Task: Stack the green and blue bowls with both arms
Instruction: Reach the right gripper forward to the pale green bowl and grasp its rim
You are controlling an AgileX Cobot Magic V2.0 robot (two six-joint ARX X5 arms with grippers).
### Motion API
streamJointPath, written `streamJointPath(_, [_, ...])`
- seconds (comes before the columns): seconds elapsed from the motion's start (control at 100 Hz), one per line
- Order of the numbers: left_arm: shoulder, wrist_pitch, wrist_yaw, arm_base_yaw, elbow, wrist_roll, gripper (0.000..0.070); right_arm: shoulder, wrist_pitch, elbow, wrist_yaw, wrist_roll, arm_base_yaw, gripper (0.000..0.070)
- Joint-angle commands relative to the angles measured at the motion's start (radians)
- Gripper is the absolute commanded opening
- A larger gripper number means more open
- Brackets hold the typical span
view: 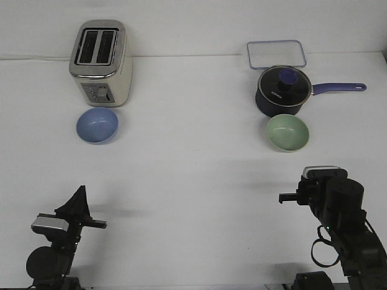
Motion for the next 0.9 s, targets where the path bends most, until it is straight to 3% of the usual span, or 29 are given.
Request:
streamJointPath(0.0, [-0.002, 0.013, -0.003, 0.001, -0.019, 0.008, 0.0012, 0.004, 0.008, 0.015, 0.001, 0.026, 0.0, 0.0263])
streamJointPath(0.05, [-0.002, 0.013, -0.003, 0.001, -0.019, 0.008, 0.0012, 0.004, 0.005, 0.015, 0.001, 0.034, 0.0, 0.0356])
streamJointPath(0.1, [-0.002, 0.013, -0.003, 0.001, -0.019, 0.008, 0.0012, 0.004, 0.002, 0.015, 0.001, 0.037, 0.0, 0.039])
streamJointPath(0.4, [-0.002, 0.013, -0.003, 0.001, -0.019, 0.008, 0.0012, 0.086, 0.015, 0.081, 0.002, 0.059, -0.016, 0.0412])
streamJointPath(0.89, [-0.002, 0.013, -0.003, 0.001, -0.019, 0.008, 0.0012, 0.7, 0.152, 0.417, -0.056, -0.018, -0.196, 0.0411])
